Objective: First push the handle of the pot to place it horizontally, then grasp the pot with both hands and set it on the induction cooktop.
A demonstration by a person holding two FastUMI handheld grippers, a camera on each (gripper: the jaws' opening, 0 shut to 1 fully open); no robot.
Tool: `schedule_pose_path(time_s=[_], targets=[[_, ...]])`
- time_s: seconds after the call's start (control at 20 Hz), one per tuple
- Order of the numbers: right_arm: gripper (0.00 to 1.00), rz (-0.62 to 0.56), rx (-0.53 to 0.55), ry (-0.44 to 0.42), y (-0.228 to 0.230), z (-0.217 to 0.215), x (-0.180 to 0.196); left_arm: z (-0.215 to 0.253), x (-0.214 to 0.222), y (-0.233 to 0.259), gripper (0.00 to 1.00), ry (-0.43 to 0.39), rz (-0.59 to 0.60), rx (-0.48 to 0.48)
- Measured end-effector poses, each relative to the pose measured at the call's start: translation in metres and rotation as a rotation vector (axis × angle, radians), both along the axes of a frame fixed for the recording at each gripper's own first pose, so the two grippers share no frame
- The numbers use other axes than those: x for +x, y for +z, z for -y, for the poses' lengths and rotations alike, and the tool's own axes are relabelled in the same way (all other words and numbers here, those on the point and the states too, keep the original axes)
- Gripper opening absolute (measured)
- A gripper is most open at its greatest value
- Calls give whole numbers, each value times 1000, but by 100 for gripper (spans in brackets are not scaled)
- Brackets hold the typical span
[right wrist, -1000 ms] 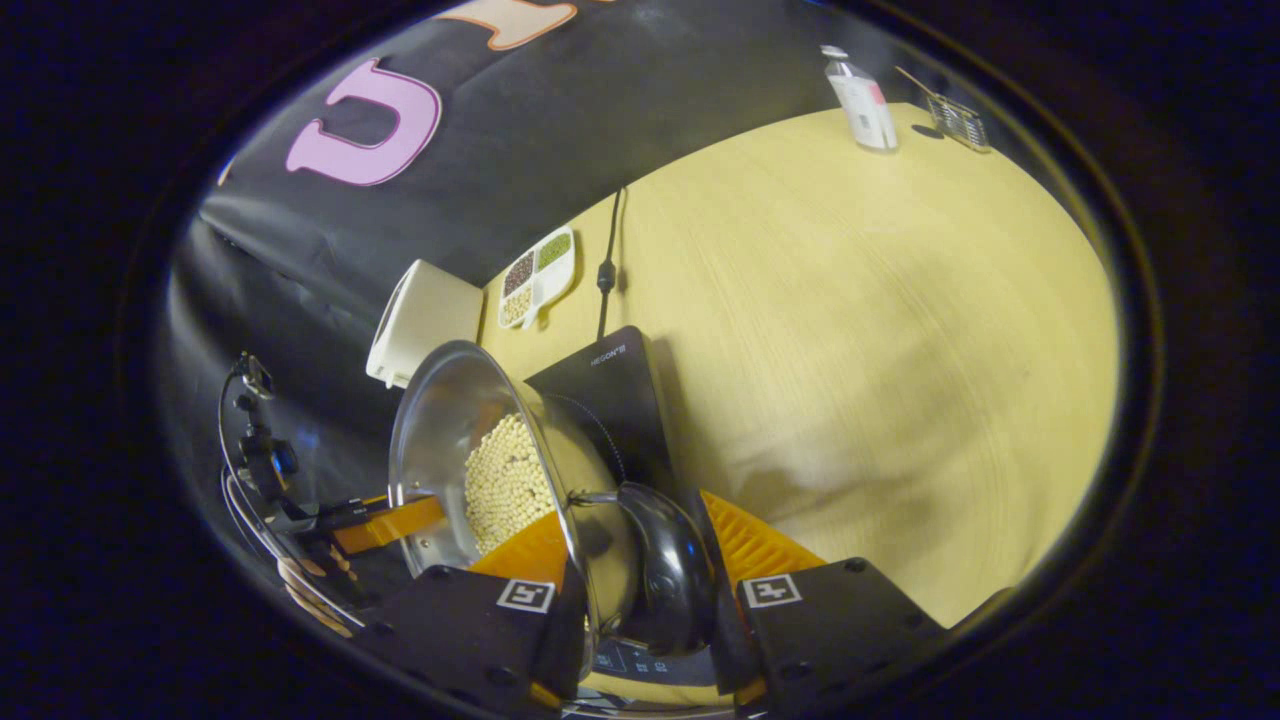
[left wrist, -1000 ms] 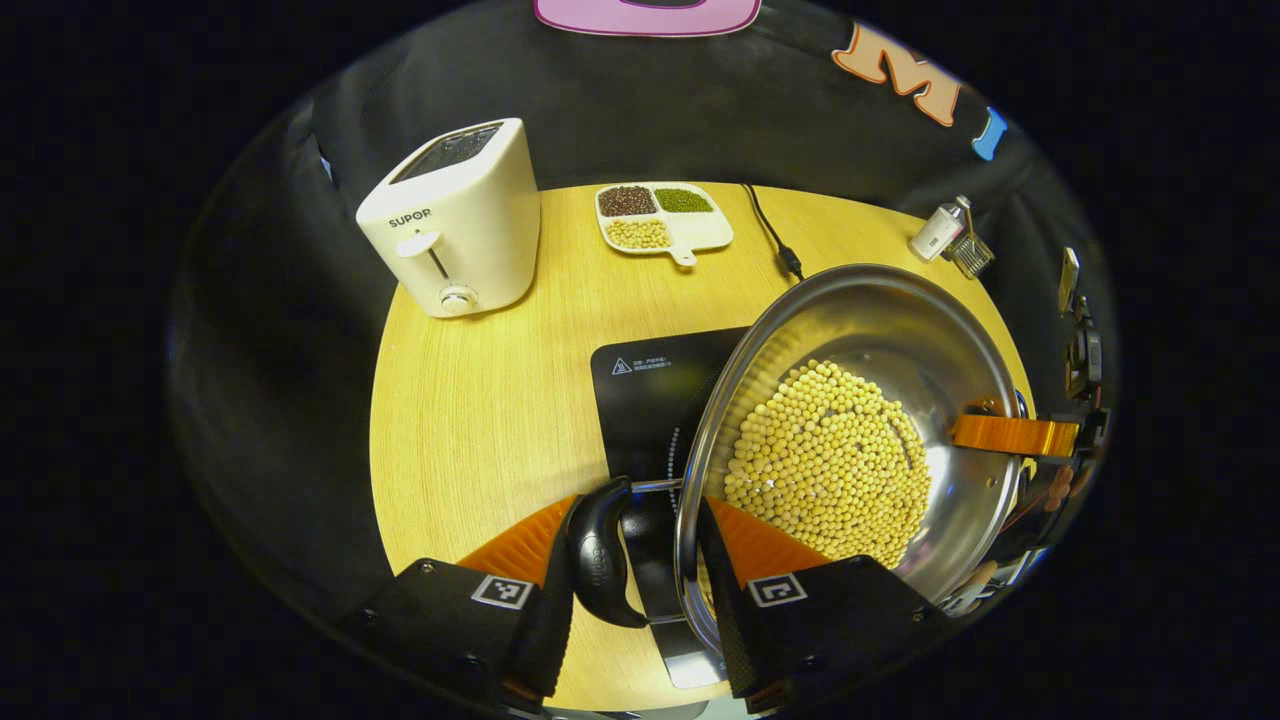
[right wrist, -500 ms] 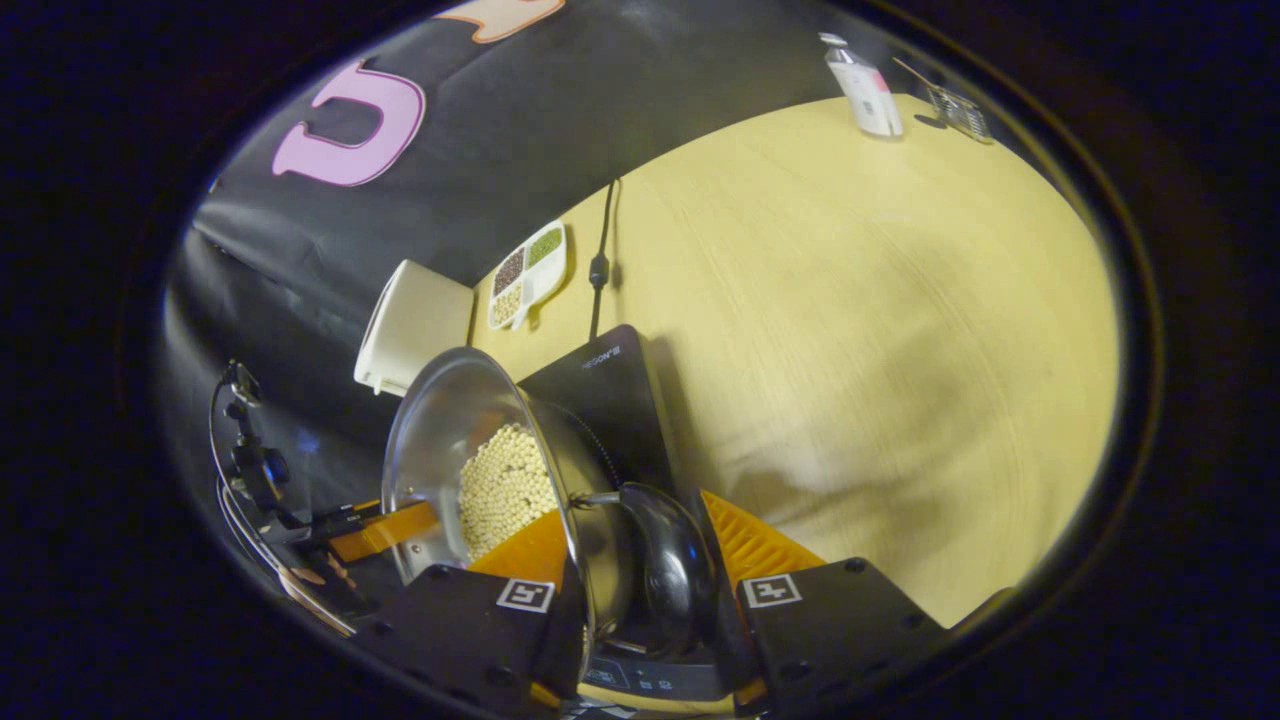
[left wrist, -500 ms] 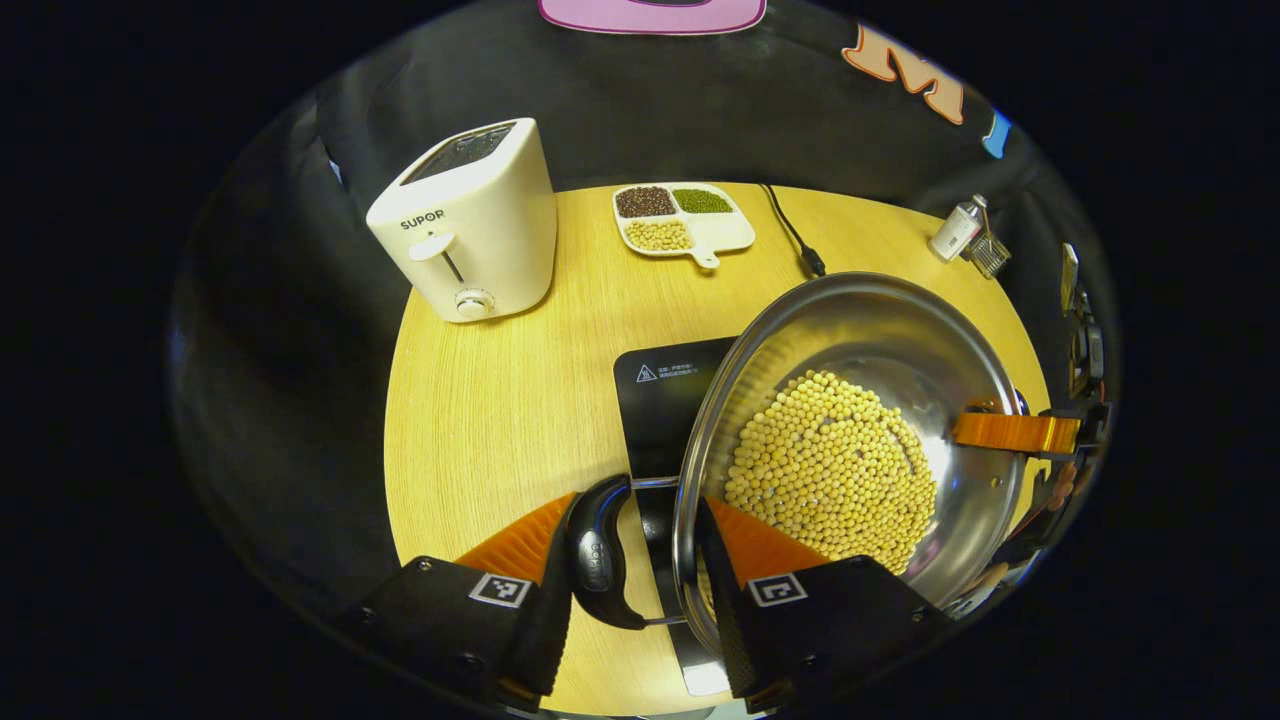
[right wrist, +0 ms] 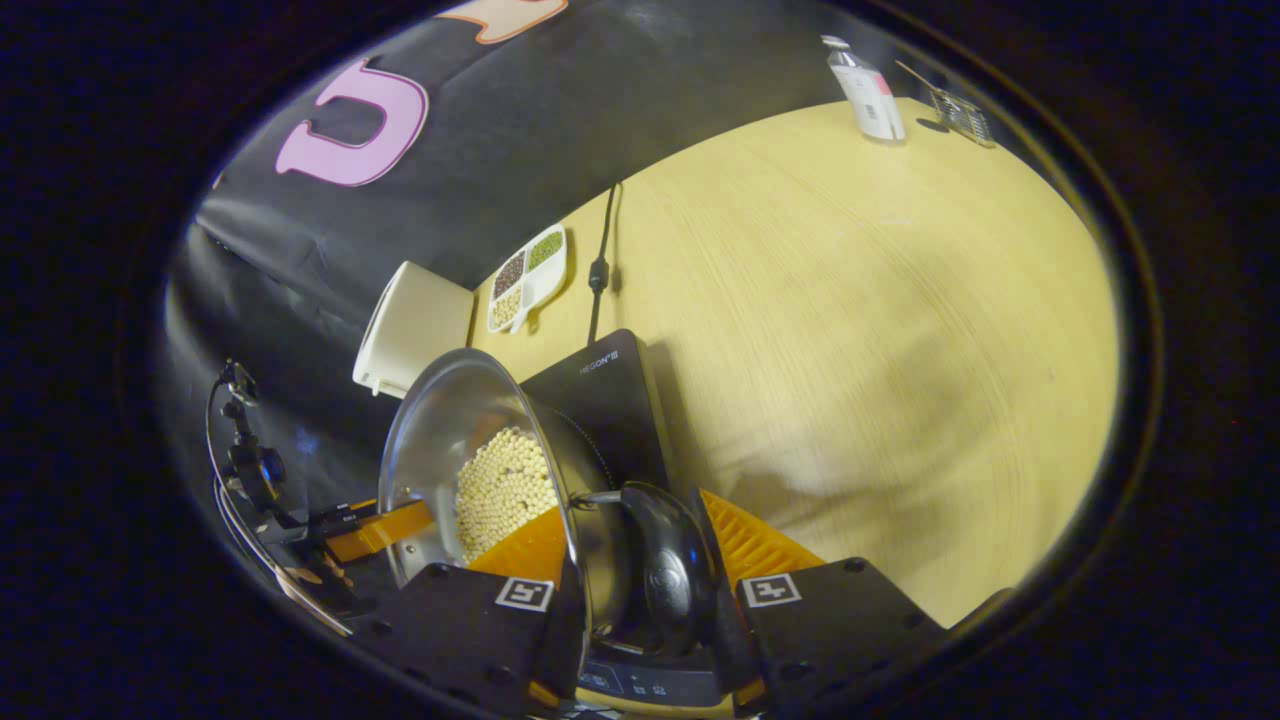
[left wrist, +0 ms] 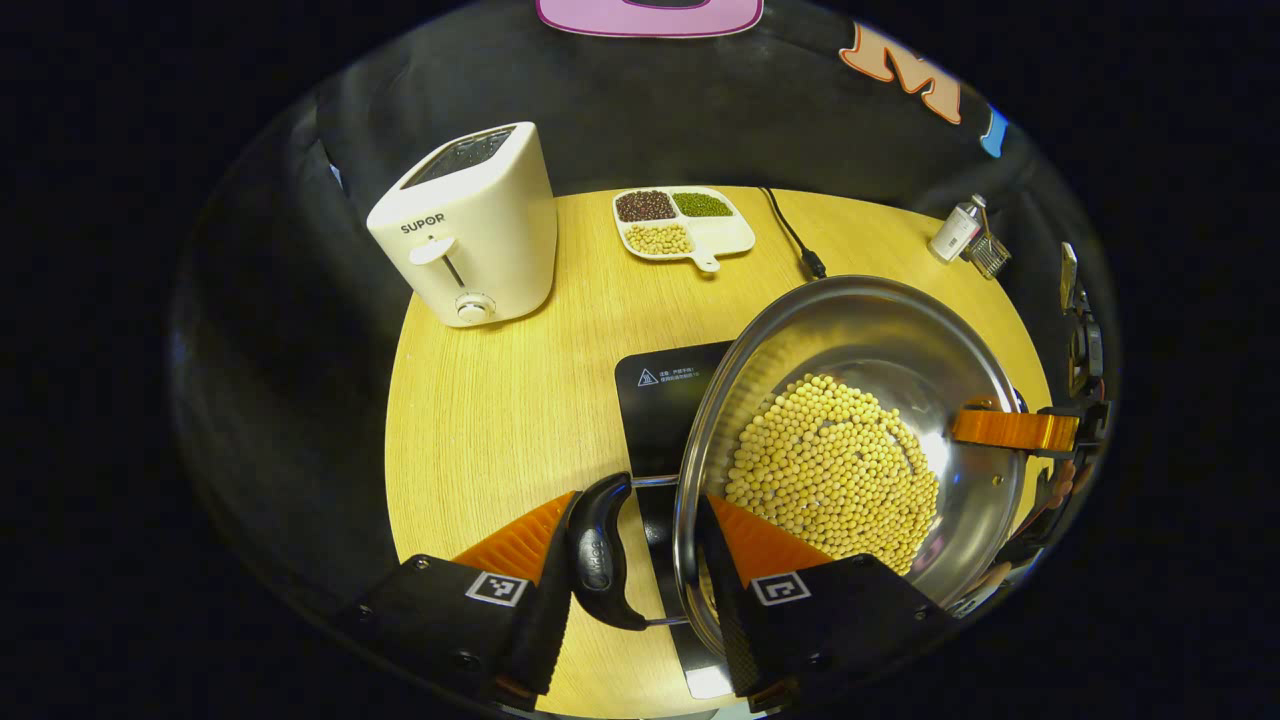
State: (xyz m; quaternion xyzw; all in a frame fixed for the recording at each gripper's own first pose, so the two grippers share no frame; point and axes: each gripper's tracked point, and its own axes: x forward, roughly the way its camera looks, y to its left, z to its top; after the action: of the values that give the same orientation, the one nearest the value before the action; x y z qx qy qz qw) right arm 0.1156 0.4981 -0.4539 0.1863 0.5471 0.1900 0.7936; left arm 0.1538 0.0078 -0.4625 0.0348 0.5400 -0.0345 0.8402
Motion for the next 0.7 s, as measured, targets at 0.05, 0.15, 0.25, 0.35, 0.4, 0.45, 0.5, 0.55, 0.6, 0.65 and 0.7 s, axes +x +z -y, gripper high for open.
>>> schedule_pose_path(time_s=[0.05, 0.15, 0.25, 0.35, 0.4, 0.45, 0.5, 0.55, 0.6, 0.65, 0.7], targets=[[48, 0, 0, 0, -1, -1, 0, 0, -1, -1, 66, 0, 0, -1], [53, -4, -1, 0, 1, 2, -1, 1, -1, -1, 66, -1, 2, -4], [51, -13, -1, 2, 0, 0, -2, 0, -2, -1, 68, 10, 2, 1], [53, -34, -6, 2, -3, 1, -7, -5, -2, -1, 71, 40, 0, 30], [54, -42, -22, 7, -5, 6, -8, -8, -1, -1, 74, 56, 11, 50], [59, -51, -19, 7, -5, 8, -10, -14, 1, -1, 87, 74, 20, 77], [73, -54, -10, -2, -2, 9, -12, -13, -1, -1, 93, 91, 23, 74], [88, -54, 6, -10, -1, 10, -9, -11, 0, -1, 100, 112, 33, 65], [94, -44, 13, -18, 3, 12, -7, -8, -3, 2, 100, 126, 37, 52], [94, -30, 17, -24, 8, 16, -4, -6, -3, 4, 100, 135, 45, 45], [94, -14, 23, -31, 13, 20, -1, -2, -2, 8, 100, 142, 59, 42]])
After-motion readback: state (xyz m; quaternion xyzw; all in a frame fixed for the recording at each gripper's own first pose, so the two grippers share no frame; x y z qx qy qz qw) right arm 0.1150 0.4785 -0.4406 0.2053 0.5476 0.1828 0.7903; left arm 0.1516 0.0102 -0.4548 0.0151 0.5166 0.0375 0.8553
